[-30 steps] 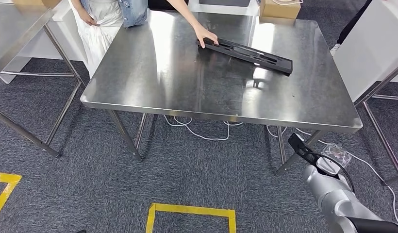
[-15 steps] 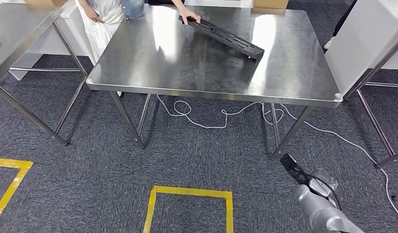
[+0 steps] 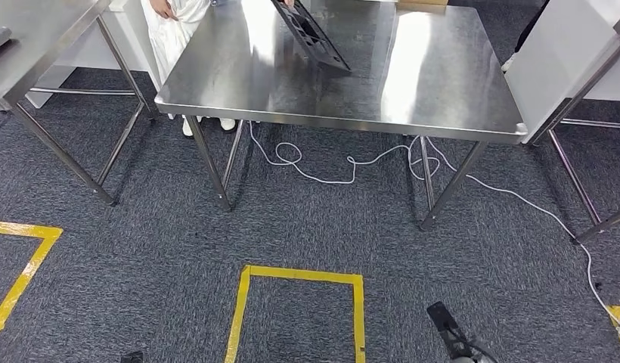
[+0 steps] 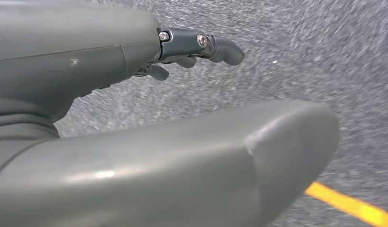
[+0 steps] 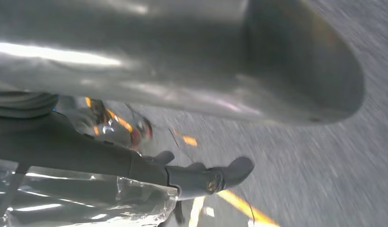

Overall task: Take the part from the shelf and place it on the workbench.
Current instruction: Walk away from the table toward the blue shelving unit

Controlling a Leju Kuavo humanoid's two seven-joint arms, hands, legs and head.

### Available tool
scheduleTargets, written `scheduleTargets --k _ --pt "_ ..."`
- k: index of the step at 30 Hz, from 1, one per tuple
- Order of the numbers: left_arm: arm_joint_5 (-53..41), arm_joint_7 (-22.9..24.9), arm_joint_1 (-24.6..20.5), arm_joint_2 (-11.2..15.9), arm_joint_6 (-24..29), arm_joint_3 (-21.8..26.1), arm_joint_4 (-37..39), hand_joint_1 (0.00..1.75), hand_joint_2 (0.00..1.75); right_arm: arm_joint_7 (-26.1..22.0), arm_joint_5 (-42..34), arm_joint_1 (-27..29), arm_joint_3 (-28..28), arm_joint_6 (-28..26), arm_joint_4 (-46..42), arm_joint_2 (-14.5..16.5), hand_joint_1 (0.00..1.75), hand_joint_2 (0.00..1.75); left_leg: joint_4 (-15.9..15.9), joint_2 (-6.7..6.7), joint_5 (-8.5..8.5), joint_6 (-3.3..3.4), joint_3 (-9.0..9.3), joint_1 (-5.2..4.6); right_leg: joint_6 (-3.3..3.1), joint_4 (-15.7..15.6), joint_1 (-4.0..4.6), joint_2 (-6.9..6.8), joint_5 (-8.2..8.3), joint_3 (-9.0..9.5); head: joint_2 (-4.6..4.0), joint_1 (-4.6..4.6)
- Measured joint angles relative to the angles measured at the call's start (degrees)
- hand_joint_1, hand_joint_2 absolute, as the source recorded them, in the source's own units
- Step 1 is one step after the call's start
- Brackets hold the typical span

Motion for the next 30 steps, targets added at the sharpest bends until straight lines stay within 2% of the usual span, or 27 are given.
scheduleTargets --k 1,2,3,4,5,6,7,8,9,10,12,13,14,15,16,17,19,20,21,23,24,25,27,28,29,30 --pt "-0.3 0.1 0.0 -0.1 0.0 0.0 0.0 0.00 0.00 -0.4 -0.3 0.8 -0.5 0.7 0.1 0.3 0.00 0.00 0.1 0.07 1.04 -0.30 -1.34 0.08 0.91 -0.8 -0.20 0.00 1.52 2.01 0.00 0.00" --pt "-0.7 0.3 -0.1 -0.2 -0.1 -0.1 0.0 0.00 0.00 -0.9 -0.7 1.4 -1.1 1.5 0.2 0.6 0.00 0.00 0.2 0.11 2.04 -0.70 -2.52 0.10 1.46 -3.6 -0.45 -0.01 2.13 5.18 0.00 0.00" --pt "-1.2 0.5 -0.2 -0.2 -0.1 -0.2 0.0 0.00 0.00 -1.5 -1.4 2.0 -1.8 2.7 0.3 1.0 0.00 0.44 0.4 0.13 2.93 -1.15 -3.50 0.04 1.56 -8.6 -0.40 0.02 1.39 9.35 0.00 0.08" --pt "-1.8 0.7 -0.3 -0.2 -0.2 -0.3 -0.1 0.00 0.00 -2.2 -2.2 2.6 -2.5 4.0 0.3 1.5 0.00 0.87 0.6 0.17 3.84 -1.61 -4.19 -0.09 1.14 -13.4 -0.34 0.13 -0.11 12.72 0.00 0.03" --pt "-2.3 0.8 -0.5 -0.1 -0.2 -0.4 -0.1 0.00 0.00 -3.0 -3.1 3.3 -3.3 5.3 0.4 2.1 0.00 1.31 0.6 0.23 4.79 -1.90 -4.62 -0.20 0.68 -17.1 -0.44 0.24 -1.55 15.03 0.00 -0.02" --pt "-2.7 1.0 -0.5 0.0 -0.3 -0.6 -0.1 0.00 0.00 -3.6 -3.8 4.0 -4.1 6.6 0.5 2.6 0.00 1.75 0.4 0.30 5.72 -2.08 -4.87 -0.21 0.37 -18.9 -0.42 0.34 -2.30 16.01 0.00 -0.12" --pt "-3.0 1.2 -0.6 0.2 -0.3 -0.7 -0.1 0.00 0.00 -3.8 -4.2 4.8 -4.8 7.6 0.8 3.1 0.00 1.75 0.2 0.36 6.61 -2.24 -5.00 -0.12 0.03 -18.6 -0.65 0.30 -2.20 15.30 0.00 -0.31" --pt "-3.3 1.4 -0.5 0.2 -0.3 -0.8 0.0 0.00 0.00 -3.7 -4.5 5.7 -5.5 8.5 1.0 3.6 0.00 1.75 0.4 0.40 6.31 -2.40 -5.27 0.09 -0.27 -18.2 -0.81 0.09 -1.69 14.67 0.00 -0.40" --pt "-3.5 1.6 -0.5 0.2 -0.3 -0.9 0.0 0.00 0.00 -3.3 -4.5 6.5 -6.0 9.3 1.2 4.0 0.00 1.75 1.6 0.44 4.54 -2.65 -5.67 0.25 -0.78 -17.7 -0.71 -0.17 -1.19 13.92 0.00 -0.46" --pt "-3.8 1.8 -0.4 0.2 -0.3 -1.0 0.0 0.00 0.00 -2.9 -4.6 7.3 -6.4 10.0 1.4 4.3 0.00 1.75 4.1 0.44 1.45 -2.92 -6.29 0.37 -1.40 -17.6 -0.62 -0.41 -0.54 12.98 0.00 -0.55" --pt "-4.2 2.0 -0.4 0.2 -0.3 -1.3 0.0 0.00 0.00 -2.4 -4.7 8.2 -7.2 10.7 1.6 4.7 0.00 1.75 12.1 0.44 -6.05 -3.18 -7.61 0.45 -2.17 -17.5 -0.31 -0.62 1.01 11.35 0.00 -0.69" --pt "-4.3 2.1 -0.5 0.2 -0.3 -1.4 0.0 0.00 0.00 -2.4 -4.7 8.5 -7.5 10.8 1.6 4.8 0.00 1.75 16.2 0.42 -8.24 -3.17 -7.84 0.45 -2.27 -17.4 -0.14 -0.65 1.82 10.46 0.00 -0.79" --pt "-4.4 2.1 -0.5 0.2 -0.3 -1.5 0.0 0.00 0.00 -2.3 -4.7 8.7 -7.7 10.9 1.6 4.9 0.00 1.75 19.0 0.41 -8.89 -3.02 -7.41 0.44 -2.29 -17.3 0.04 -0.65 2.61 9.56 0.00 -0.81" --pt "-4.4 2.1 -0.5 0.2 -0.3 -1.6 0.0 0.00 0.00 -2.3 -4.8 8.9 -7.9 11.1 1.7 5.0 0.00 1.75 20.0 0.40 -8.36 -2.76 -6.08 0.43 -2.27 -17.2 0.19 -0.63 3.35 8.65 0.00 -0.84" --pt "-4.5 2.1 -0.6 0.2 -0.3 -1.7 0.0 0.00 0.00 -2.1 -4.8 9.0 -8.1 11.3 1.7 5.0 0.00 1.75 18.9 0.36 -7.32 -2.38 -3.65 0.41 -2.20 -17.1 0.33 -0.56 4.05 7.68 0.00 -0.84" --pt "-4.5 2.1 -0.7 0.2 -0.3 -1.7 0.0 0.00 0.00 -1.9 -5.0 9.1 -8.3 11.6 1.7 5.0 0.00 1.75 15.8 0.21 -6.93 -1.93 -0.45 0.36 -2.10 -17.0 0.41 -0.47 4.68 6.92 0.00 -0.83" --pt "-4.8 2.1 -1.1 0.2 -0.4 -1.9 0.0 0.00 0.00 -1.3 -5.5 9.2 -8.9 12.3 1.8 5.2 0.00 1.75 7.8 -0.18 -8.60 -1.27 5.89 0.10 -1.60 -16.9 0.63 -0.34 5.78 5.91 0.00 -0.79" --pt "-5.0 2.1 -1.3 0.2 -0.4 -2.1 0.0 0.00 0.00 -1.2 -5.7 9.3 -9.2 12.6 1.8 5.3 0.00 1.75 5.0 -0.31 -9.73 -1.08 7.57 -0.16 -1.24 -16.9 0.64 -0.34 6.28 5.68 0.00 -0.78" --pt "-5.2 2.2 -1.4 0.2 -0.4 -2.2 -0.1 0.00 0.00 -1.3 -5.9 9.5 -9.5 12.7 1.8 5.3 0.00 1.75 3.5 -0.31 -10.22 -0.94 8.25 -0.45 -0.80 -17.1 0.63 -0.38 6.78 5.50 0.00 -0.79" --pt "-5.5 2.3 -1.5 0.1 -0.4 -2.4 -0.1 0.00 0.00 -1.6 -6.0 9.9 -9.9 12.7 1.8 5.4 0.00 1.75 2.5 -0.01 -9.09 -0.41 7.63 -0.74 -0.09 -17.1 0.60 -0.39 7.41 5.04 0.00 -0.80" --pt "-5.6 2.4 -1.6 0.0 -0.4 -2.5 -0.1 0.00 0.00 -1.8 -6.0 10.1 -10.1 12.7 1.9 5.4 0.00 1.75 2.0 0.13 -8.12 0.05 7.02 -0.71 -0.16 -16.3 0.65 -0.34 6.46 4.45 0.00 -0.72" --pt "-5.7 2.4 -1.7 0.0 -0.4 -2.6 -0.1 0.00 0.00 -2.0 -6.0 10.3 -10.3 12.8 1.9 5.3 0.00 1.75 1.5 0.26 -7.05 0.43 6.17 -0.64 -0.48 -14.5 0.71 -0.27 4.50 3.53 0.00 -0.62" --pt "-5.9 2.5 -1.9 -0.2 -0.4 -2.6 -0.1 0.00 0.00 -2.2 -6.0 10.5 -10.5 12.8 2.0 5.3 0.00 1.75 1.2 0.36 -5.11 0.91 4.13 -0.66 -1.35 -8.2 0.68 -0.13 -1.22 1.32 0.00 -0.45" --pt "-5.9 2.5 -2.0 -0.2 -0.4 -2.6 -0.1 0.00 0.00 -2.2 -6.0 10.5 -10.5 12.8 2.0 5.2 0.00 1.75 1.2 0.41 -4.20 0.89 3.04 -0.75 -1.31 -4.6 0.67 -0.09 -3.17 0.54 0.00 -0.45" --pt "-6.0 2.5 -2.0 -0.2 -0.5 -2.7 -0.1 0.00 0.00 -2.2 -6.0 10.6 -10.6 12.8 2.0 5.1 0.00 1.75 1.3 0.47 -3.28 0.85 1.94 -0.83 -0.90 -1.7 0.66 -0.07 -3.85 0.36 0.00 -0.43" --pt "-6.0 2.5 -2.0 -0.3 -0.5 -2.7 -0.1 0.00 0.00 -2.2 -6.0 10.6 -10.7 12.8 2.0 5.0 0.00 1.75 1.3 0.54 -2.31 0.77 0.81 -0.92 -0.27 -0.2 0.67 -0.07 -3.32 1.00 0.00 -0.44"
